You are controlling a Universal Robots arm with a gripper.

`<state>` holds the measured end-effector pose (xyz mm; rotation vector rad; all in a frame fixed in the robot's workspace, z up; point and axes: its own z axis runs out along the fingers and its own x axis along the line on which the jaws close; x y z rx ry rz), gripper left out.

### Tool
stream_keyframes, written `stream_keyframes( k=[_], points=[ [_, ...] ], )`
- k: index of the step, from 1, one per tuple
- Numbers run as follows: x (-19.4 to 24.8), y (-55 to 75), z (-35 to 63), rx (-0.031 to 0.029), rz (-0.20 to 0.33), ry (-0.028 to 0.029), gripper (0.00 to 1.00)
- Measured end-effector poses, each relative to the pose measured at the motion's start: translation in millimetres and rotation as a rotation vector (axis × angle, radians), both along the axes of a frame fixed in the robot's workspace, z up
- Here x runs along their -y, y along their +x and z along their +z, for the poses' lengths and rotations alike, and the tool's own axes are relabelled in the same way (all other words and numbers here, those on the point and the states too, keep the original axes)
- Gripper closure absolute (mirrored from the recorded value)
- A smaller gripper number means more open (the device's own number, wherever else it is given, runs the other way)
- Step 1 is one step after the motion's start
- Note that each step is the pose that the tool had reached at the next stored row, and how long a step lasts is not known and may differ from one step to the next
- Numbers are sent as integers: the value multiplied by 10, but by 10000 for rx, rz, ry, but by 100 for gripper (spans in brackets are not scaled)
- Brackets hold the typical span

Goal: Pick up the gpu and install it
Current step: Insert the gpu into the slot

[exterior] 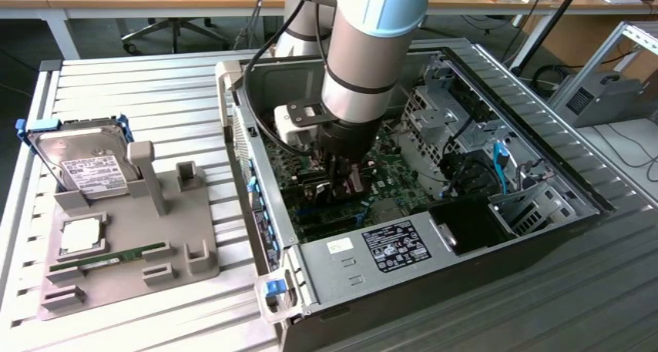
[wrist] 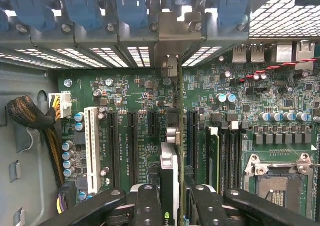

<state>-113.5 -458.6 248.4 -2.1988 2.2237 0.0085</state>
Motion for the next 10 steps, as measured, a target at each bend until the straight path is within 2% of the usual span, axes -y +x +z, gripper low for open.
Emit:
stream_keyframes(
  k=[10],
  points=[
    [0,-2,-1,0,1,-1,72]
  ],
)
